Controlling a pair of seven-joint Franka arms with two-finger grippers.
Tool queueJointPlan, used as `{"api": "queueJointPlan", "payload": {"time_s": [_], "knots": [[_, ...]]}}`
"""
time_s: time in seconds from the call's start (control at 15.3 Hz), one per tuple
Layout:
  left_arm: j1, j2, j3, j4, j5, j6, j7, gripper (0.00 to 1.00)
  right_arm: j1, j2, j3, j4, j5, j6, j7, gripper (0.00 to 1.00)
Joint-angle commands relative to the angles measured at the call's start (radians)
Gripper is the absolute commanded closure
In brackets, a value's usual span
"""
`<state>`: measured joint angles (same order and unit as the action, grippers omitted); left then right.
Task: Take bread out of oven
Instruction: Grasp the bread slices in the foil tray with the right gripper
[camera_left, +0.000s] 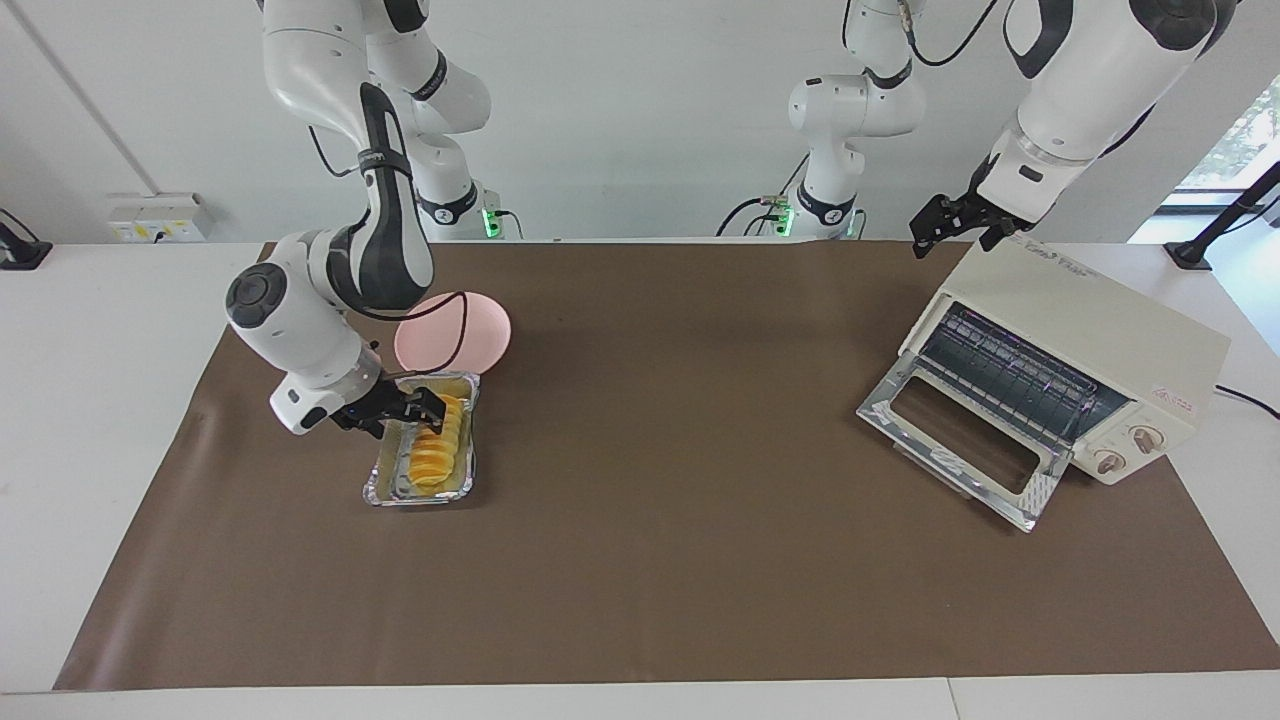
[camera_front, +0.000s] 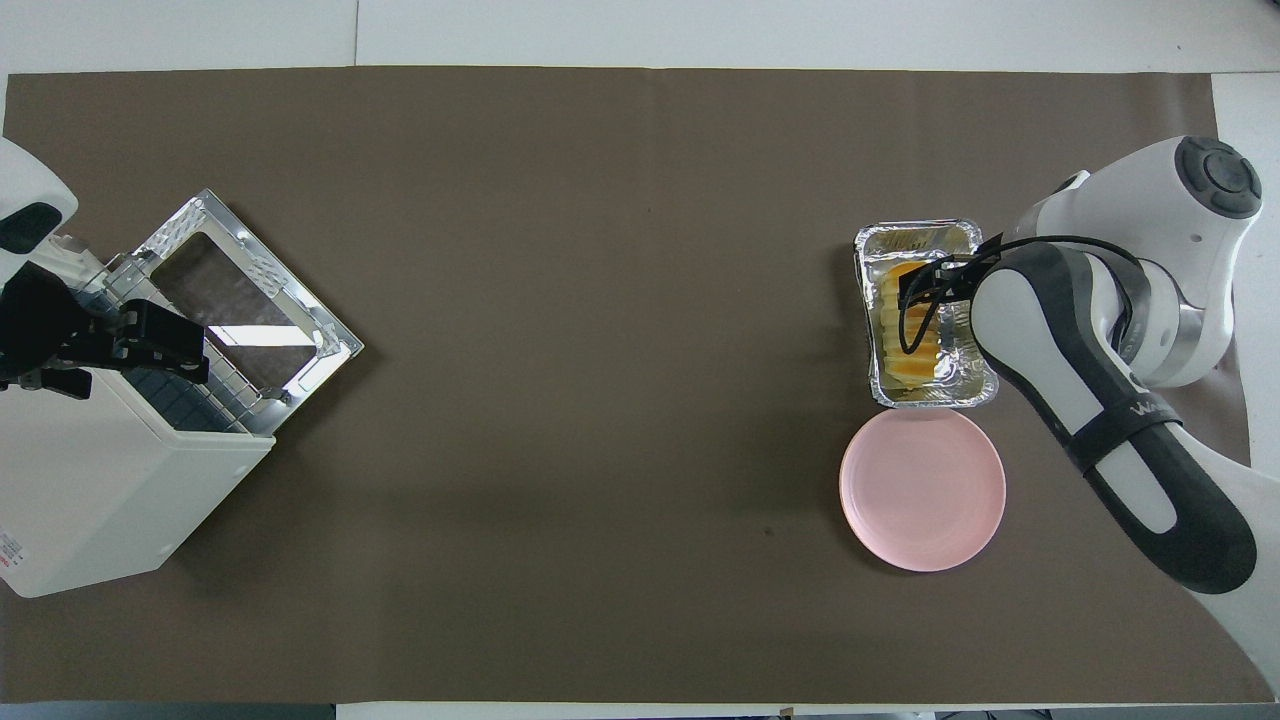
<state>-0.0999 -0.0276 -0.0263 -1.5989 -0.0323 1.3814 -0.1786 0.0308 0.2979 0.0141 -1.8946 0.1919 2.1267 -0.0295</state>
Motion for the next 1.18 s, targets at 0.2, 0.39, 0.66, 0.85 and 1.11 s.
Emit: {"api": "queueJointPlan", "payload": {"time_s": [0.2, 0.39, 0.66, 0.85, 1.11], "knots": [[0.006, -0.021, -0.001, -0.015, -0.015, 0.008, 0.001, 0.0, -0.002, -0.017, 0.003, -0.095, -0.008, 0.082, 0.01, 0.04], [0.006, -0.021, -0.001, -0.015, -0.015, 0.008, -0.001, 0.0, -0.002, -0.019, 0.003, -0.098, -0.009, 0.087, 0.01, 0.38], [0.006, -0.021, -0.001, -0.015, -0.015, 0.008, -0.001, 0.0, -0.002, -0.019, 0.003, -0.098, -0.008, 0.085, 0.008, 1.0], [0.006, -0.021, -0.001, -0.015, -0.015, 0.008, -0.001, 0.0, -0.002, -0.017, 0.003, -0.092, -0.006, 0.079, 0.011, 1.0], [0.006, -0.021, -0.001, -0.015, -0.015, 0.008, -0.001, 0.0, -0.003, -0.02, 0.001, 0.009, 0.0, -0.055, 0.051, 1.0]]}}
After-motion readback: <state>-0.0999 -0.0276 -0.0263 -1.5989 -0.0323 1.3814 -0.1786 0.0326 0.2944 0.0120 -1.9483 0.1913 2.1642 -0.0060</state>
